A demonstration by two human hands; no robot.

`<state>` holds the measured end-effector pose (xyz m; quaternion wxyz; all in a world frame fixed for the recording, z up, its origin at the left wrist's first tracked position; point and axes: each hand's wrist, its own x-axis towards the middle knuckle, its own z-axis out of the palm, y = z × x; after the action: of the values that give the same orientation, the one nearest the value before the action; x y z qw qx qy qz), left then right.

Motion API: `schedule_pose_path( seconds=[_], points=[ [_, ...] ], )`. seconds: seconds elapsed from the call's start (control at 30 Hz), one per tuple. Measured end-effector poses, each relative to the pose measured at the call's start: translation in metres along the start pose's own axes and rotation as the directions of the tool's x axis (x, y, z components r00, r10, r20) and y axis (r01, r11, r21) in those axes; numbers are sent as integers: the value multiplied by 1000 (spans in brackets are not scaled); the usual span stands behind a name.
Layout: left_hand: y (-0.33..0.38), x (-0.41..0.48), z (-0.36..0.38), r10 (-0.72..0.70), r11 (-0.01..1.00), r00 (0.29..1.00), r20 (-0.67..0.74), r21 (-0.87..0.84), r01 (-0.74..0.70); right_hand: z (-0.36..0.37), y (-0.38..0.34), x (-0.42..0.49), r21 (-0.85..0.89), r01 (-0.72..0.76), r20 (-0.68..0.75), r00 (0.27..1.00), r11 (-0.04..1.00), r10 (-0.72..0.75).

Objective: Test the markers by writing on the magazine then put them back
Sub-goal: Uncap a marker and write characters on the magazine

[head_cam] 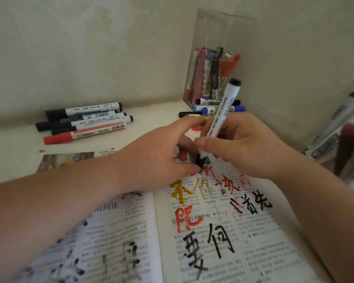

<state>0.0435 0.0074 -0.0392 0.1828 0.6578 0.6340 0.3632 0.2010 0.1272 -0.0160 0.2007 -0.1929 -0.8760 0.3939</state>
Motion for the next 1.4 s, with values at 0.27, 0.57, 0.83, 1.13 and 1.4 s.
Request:
schedule_pose_path(
  seconds=[0.27,0.57,0.83,1.13,1.4],
  points=[
    [0,1,0,-15,999,1000,-17,-32,14,3,-4,-3,-137,-40,14,999,990,43],
    [3,-2,-1,-16,999,999,-35,-44,14,6,-8,-6,-193,-90,23,995,977,96],
    [-1,-1,0,7,1000,996,-93,-28,-10,11,2,-4,-3,69,-342,937,998,-66],
    [-1,1,2,62,994,989,-134,100,-49,12,-11,-7,-155,202,-426,869,967,-250],
    [12,-3,-5,-3,871,998,69,490,-31,-23,-63,-24,-299,111,-432,870,948,-238]
  ],
)
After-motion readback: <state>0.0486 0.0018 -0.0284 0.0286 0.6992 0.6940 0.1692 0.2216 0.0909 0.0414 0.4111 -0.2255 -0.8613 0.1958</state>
